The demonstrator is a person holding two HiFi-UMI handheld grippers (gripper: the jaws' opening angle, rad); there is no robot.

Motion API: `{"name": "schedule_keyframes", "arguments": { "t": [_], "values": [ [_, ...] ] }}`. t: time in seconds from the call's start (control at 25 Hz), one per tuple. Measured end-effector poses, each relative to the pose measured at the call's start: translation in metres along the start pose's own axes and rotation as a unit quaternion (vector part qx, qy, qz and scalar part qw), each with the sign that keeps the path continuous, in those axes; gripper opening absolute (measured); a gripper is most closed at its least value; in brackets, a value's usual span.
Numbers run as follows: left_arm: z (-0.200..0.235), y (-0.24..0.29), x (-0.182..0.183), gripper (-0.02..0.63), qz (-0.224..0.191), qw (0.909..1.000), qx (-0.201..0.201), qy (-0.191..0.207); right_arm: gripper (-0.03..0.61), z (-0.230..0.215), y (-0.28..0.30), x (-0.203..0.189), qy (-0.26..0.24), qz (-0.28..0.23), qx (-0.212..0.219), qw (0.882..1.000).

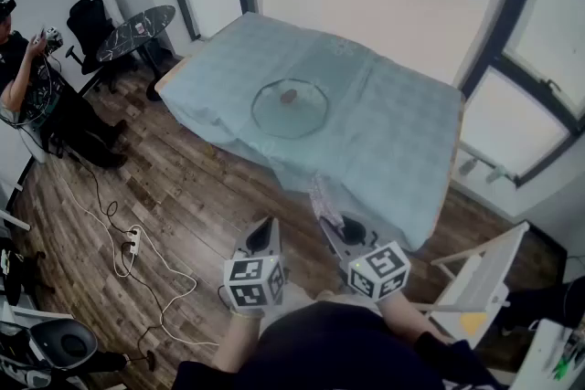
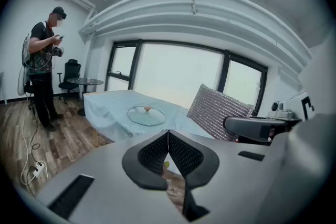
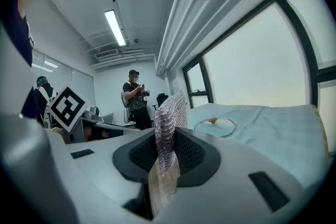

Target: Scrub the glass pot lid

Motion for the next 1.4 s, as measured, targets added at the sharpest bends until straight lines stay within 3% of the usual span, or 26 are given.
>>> {"name": "schedule_keyframes", "arguments": {
  "t": [0.4,0.68,0.92,1.4],
  "values": [
    [-0.029,0.003,-0.011,0.003,-0.008,0.9999,-0.003,0.010,0.080,-0.005,-0.022,-0.012,-0.009,0.010,0.012,1.000],
    [-0.031,0.008,-0.014,0.003,-0.011,0.9999,-0.002,0.010,0.081,-0.011,-0.018,-0.011,0.011,0.001,0.013,1.000],
    [-0.008,0.016,-0.008,0.003,-0.006,0.9999,-0.002,0.011,0.081,-0.008,0.007,-0.010,0.021,0.011,0.018,1.000],
    [0.077,0.055,0.031,0.003,0.012,0.9994,-0.026,0.016,0.081,0.001,0.095,0.015,0.027,0.009,-0.006,1.000]
  ]
}}
Point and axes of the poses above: the fingertips, and each gripper's own axes: y forward along the fingers, z to its left, x out of its top, the point moved 4 cm from there along -y, backward along the fingers, and after that the axes turned 3 degrees about z, right-handed, at the moved point
